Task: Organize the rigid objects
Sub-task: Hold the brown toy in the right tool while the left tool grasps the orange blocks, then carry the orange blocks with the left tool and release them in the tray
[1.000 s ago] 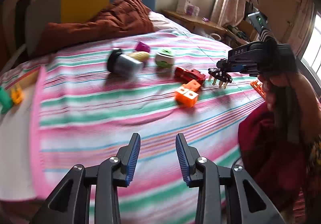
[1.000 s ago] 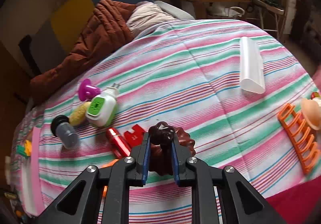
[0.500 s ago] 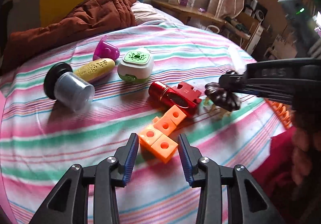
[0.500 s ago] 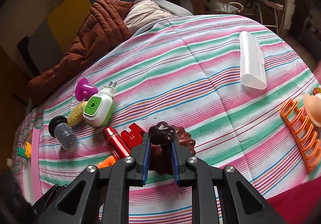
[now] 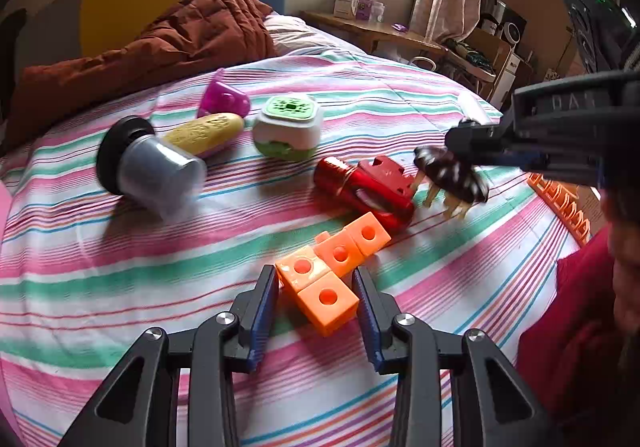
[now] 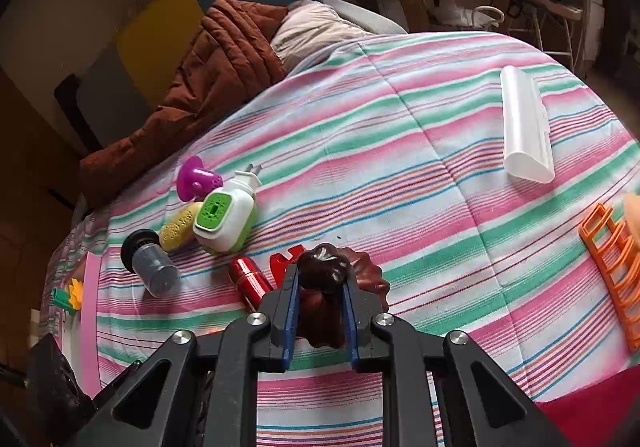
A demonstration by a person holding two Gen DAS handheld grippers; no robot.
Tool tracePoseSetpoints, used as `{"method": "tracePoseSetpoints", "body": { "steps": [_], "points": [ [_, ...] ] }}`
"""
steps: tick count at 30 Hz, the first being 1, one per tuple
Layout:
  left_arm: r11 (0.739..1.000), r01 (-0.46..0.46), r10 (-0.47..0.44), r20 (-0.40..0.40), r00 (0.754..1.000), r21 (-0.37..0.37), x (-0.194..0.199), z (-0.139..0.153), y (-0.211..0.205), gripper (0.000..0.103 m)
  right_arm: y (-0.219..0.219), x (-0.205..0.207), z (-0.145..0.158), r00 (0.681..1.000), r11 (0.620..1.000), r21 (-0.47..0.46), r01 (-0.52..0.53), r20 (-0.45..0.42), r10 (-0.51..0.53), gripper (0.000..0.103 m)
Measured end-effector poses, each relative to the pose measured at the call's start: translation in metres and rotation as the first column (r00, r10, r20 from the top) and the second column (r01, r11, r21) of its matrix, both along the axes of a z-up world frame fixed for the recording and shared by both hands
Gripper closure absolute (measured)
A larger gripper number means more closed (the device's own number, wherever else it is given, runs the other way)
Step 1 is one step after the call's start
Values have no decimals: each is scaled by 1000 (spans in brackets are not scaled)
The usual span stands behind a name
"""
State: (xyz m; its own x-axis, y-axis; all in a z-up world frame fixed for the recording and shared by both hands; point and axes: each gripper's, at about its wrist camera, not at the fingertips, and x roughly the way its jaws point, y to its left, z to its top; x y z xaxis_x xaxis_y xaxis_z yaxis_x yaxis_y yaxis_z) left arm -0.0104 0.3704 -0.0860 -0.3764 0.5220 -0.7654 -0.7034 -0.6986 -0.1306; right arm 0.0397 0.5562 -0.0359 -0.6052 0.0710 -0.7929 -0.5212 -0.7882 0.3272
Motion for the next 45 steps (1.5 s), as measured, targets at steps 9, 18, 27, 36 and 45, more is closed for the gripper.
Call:
{"method": "tracePoseSetpoints", "body": {
  "steps": [9, 18, 27, 36, 45],
  "points": [
    [999, -20, 20, 3, 1000, 46, 7, -1, -37, 65, -21, -8, 9, 986, 990, -27, -142, -91, 139, 84],
    [996, -25, 23, 24, 999, 81, 7, -1, -47, 65, -44, -15, 11, 971, 972, 60, -229, -61, 233, 84],
    [984, -103, 95, 63, 994, 144, 20, 5, -87, 65, -63, -21, 16, 953, 937, 188, -293, -17, 302, 84],
    [977, -106, 103, 25, 994, 186, 29, 23, -116, 65, -69, -21, 17, 945, 924, 212, -318, -12, 327, 84],
    [957, -197, 208, -30, 978, 214, 16, 50, -171, 65, -69, -21, 17, 949, 930, 203, -306, -16, 315, 84]
  ]
}}
